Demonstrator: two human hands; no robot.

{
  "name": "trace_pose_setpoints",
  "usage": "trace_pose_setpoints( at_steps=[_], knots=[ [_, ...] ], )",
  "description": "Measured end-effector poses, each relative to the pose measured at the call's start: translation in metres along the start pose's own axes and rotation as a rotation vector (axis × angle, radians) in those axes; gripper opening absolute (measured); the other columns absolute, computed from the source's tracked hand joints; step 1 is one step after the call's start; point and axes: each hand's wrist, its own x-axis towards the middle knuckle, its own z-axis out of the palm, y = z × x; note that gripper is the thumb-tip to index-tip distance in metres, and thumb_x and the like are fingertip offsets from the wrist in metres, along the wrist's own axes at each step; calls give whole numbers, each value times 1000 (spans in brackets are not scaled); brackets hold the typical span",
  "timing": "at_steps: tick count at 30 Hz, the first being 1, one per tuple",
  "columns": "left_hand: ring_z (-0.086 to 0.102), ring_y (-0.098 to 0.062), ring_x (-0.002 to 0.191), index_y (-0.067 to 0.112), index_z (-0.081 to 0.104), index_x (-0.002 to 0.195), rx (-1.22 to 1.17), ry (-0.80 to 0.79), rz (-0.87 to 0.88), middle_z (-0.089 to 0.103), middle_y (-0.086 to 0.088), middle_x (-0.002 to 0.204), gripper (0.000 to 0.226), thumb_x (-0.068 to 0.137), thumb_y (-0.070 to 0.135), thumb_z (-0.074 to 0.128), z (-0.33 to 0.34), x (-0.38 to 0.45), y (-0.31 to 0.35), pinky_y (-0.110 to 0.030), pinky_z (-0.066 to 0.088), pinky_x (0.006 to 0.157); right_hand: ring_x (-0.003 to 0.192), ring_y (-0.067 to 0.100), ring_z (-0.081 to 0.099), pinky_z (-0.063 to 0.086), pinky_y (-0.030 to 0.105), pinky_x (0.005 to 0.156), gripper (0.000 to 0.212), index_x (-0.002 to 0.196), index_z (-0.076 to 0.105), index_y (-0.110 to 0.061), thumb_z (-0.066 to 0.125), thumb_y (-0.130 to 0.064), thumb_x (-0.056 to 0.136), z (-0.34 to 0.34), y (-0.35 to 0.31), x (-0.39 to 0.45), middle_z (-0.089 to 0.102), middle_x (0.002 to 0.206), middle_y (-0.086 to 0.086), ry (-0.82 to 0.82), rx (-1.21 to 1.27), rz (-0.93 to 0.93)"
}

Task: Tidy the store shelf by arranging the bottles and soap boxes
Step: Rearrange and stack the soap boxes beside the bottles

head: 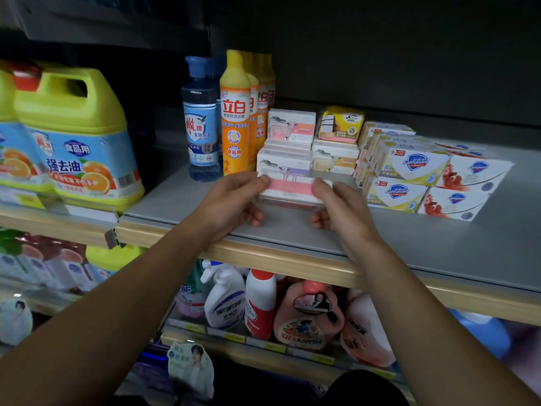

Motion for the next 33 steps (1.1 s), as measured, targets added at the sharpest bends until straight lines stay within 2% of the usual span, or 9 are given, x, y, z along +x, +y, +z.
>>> trace_pose_setpoints(
  at_steps=[3, 6, 11, 17, 20, 23, 25, 29, 33],
  knots=[
    [70, -24, 85, 8, 60, 126, -152, -32, -10, 67, -9, 116, 42, 84, 7, 64, -7, 2, -2, -31, 58, 65, 79, 12, 72, 60, 33, 70, 30, 103, 70, -26, 72, -36, 75, -3, 1, -2, 72, 92, -3, -67, 123, -31],
    [66, -25, 109, 13, 58, 131, -149, -75, 41, 63, -6, 129, 53, 79, 15, 67, -9, 2, -6, -35, 58, 78, 102, 6, 67, 57, 40, 87, 22, 107, 69, -37, 68, -32, 85, -4, 3, -2, 71, 108, -8, -49, 37, -90],
    [65, -18, 112, 28, 62, 122, -36, -32, 147, 67, 1, 125, 32, 93, 14, 59, -7, 3, -10, -35, 57, 86, 111, 10, 63, 52, 30, 93, 60, 134, 52, -27, 71, -1, 83, -3, 6, -2, 58, 122, -23, -66, -41, -206],
    [68, -26, 105, 5, 64, 117, -42, 10, 144, 72, -11, 112, 28, 89, 8, 60, -9, 3, -11, -35, 56, 88, 84, -10, 66, 52, 19, 75, 43, 97, 58, -39, 74, -2, 82, -1, 9, 2, 69, 84, -30, -110, -98, -157],
    [61, -34, 116, -2, 54, 131, -164, -96, 176, 65, -18, 124, 47, 85, 4, 60, -11, 0, -9, -40, 54, 92, 88, 2, 68, 56, 29, 78, 33, 111, 65, -34, 76, -20, 84, -1, 10, 1, 72, 98, -15, -84, -171, -182],
    [55, -36, 125, -2, 45, 140, -197, -189, 194, 59, -19, 133, 54, 87, -3, 56, -13, -2, -8, -46, 50, 99, 70, 8, 68, 54, 26, 61, 36, 117, 64, -24, 74, -14, 85, -1, 10, 0, 70, 108, -6, -83, -150, -183],
    [53, -36, 127, 0, 43, 142, -201, -218, 197, 57, -18, 136, 57, 87, -3, 56, -15, -4, -7, -51, 48, 100, 61, 13, 69, 54, 23, 57, 37, 115, 62, -22, 72, -3, 84, -1, 9, -1, 68, 107, -9, -84, -103, -180],
    [48, -39, 131, -4, 41, 141, -215, -191, 206, 51, -24, 139, 63, 82, 1, 62, -15, -6, -7, -58, 39, 107, 71, 23, 73, 60, 35, 71, 40, 115, 59, -20, 69, 4, 84, 0, 7, -4, 65, 110, -11, -123, -95, -203],
    [53, -35, 127, 1, 49, 136, -197, -145, 219, 58, -18, 134, 51, 86, 6, 60, -13, -6, -7, -50, 44, 105, 64, 19, 69, 57, 32, 62, 32, 113, 61, -20, 70, -3, 87, 0, 4, -6, 66, 106, -12, -93, -65, -197]
  ],
)
